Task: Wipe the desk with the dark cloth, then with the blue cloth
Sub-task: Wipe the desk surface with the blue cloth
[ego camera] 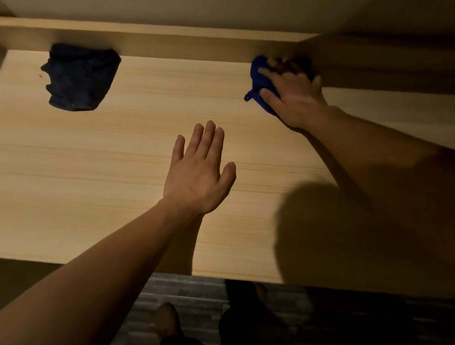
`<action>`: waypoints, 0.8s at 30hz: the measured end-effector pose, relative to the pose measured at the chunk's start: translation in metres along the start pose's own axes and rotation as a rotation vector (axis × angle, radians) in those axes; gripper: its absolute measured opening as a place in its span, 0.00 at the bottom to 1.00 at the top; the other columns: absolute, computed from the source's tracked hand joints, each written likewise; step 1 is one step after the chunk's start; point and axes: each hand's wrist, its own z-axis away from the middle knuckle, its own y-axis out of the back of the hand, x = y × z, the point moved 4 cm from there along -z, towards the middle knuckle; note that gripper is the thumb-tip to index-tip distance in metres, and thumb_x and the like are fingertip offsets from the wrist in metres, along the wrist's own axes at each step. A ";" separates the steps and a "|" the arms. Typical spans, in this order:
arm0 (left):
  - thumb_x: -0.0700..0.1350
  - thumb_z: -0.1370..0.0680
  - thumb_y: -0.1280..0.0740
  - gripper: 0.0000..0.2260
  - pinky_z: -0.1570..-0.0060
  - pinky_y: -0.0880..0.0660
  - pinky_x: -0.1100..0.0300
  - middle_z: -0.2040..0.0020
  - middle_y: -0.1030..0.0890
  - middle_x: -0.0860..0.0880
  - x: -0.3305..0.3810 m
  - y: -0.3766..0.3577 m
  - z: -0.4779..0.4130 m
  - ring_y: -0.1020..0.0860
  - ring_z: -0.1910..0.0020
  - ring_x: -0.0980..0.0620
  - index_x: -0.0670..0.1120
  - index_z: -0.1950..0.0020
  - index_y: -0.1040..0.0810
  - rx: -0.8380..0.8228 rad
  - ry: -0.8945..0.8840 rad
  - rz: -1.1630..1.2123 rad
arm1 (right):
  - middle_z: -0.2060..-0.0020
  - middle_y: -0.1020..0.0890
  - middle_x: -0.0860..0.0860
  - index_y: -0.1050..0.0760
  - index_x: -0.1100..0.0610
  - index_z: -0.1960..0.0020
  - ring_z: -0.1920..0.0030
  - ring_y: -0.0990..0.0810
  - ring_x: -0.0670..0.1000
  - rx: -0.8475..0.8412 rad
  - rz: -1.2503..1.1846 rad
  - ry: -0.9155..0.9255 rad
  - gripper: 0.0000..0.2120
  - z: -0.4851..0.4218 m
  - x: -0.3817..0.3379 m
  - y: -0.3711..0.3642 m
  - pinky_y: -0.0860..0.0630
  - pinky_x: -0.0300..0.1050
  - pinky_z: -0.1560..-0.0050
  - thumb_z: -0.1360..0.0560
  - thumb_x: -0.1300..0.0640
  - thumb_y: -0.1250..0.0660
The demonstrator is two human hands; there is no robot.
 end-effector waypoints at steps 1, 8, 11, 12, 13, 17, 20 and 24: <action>0.63 0.14 0.55 0.33 0.17 0.61 0.43 0.13 0.58 0.50 0.000 0.000 0.000 0.63 0.15 0.51 0.50 0.12 0.57 -0.001 0.000 -0.003 | 0.17 0.41 0.48 0.46 0.41 0.18 0.20 0.43 0.58 -0.013 0.004 0.001 0.27 -0.001 0.001 -0.005 0.42 0.68 0.29 0.15 0.38 0.50; 0.63 0.14 0.55 0.33 0.17 0.61 0.43 0.13 0.58 0.50 0.000 0.000 -0.001 0.62 0.15 0.51 0.50 0.12 0.56 -0.008 0.011 -0.008 | 0.16 0.49 0.46 0.50 0.36 0.18 0.17 0.51 0.58 -0.040 0.040 0.017 0.30 0.014 0.000 -0.013 0.49 0.70 0.25 0.18 0.31 0.55; 0.63 0.14 0.55 0.33 0.17 0.60 0.43 0.12 0.57 0.49 0.000 0.000 -0.001 0.62 0.14 0.51 0.49 0.12 0.55 -0.004 0.011 -0.008 | 0.16 0.45 0.47 0.48 0.37 0.18 0.17 0.49 0.58 -0.025 0.014 0.022 0.29 0.034 -0.005 -0.018 0.51 0.69 0.23 0.17 0.33 0.58; 0.63 0.14 0.55 0.33 0.17 0.60 0.43 0.12 0.57 0.49 -0.001 0.000 -0.001 0.62 0.14 0.51 0.49 0.12 0.55 -0.005 0.011 -0.009 | 0.16 0.46 0.47 0.47 0.37 0.18 0.17 0.50 0.57 -0.020 0.014 0.024 0.29 0.042 -0.006 -0.019 0.52 0.69 0.23 0.17 0.33 0.58; 0.63 0.14 0.55 0.33 0.17 0.60 0.43 0.12 0.57 0.49 -0.001 0.000 -0.002 0.61 0.14 0.51 0.49 0.12 0.55 -0.007 0.012 -0.010 | 0.16 0.47 0.46 0.47 0.37 0.18 0.17 0.51 0.56 -0.017 0.019 0.025 0.28 0.051 -0.008 -0.021 0.52 0.68 0.23 0.17 0.34 0.58; 0.63 0.14 0.55 0.34 0.17 0.61 0.43 0.12 0.58 0.49 0.000 0.000 -0.002 0.61 0.14 0.50 0.49 0.12 0.56 -0.012 0.012 -0.008 | 0.15 0.49 0.46 0.48 0.38 0.17 0.16 0.55 0.54 -0.023 0.055 0.041 0.28 0.087 -0.012 -0.031 0.53 0.67 0.22 0.16 0.35 0.59; 0.63 0.14 0.56 0.34 0.17 0.61 0.43 0.12 0.57 0.49 0.000 0.000 -0.001 0.61 0.14 0.50 0.49 0.12 0.56 -0.009 0.006 -0.011 | 0.15 0.52 0.45 0.49 0.39 0.17 0.16 0.58 0.53 -0.040 0.055 0.045 0.28 0.116 -0.017 -0.037 0.53 0.67 0.22 0.15 0.35 0.58; 0.63 0.15 0.56 0.34 0.17 0.60 0.42 0.12 0.57 0.48 0.000 0.000 0.000 0.60 0.14 0.49 0.49 0.12 0.55 -0.009 0.002 -0.011 | 0.15 0.53 0.46 0.51 0.39 0.16 0.16 0.59 0.53 -0.052 0.069 0.049 0.28 0.151 -0.025 -0.044 0.53 0.66 0.21 0.16 0.35 0.58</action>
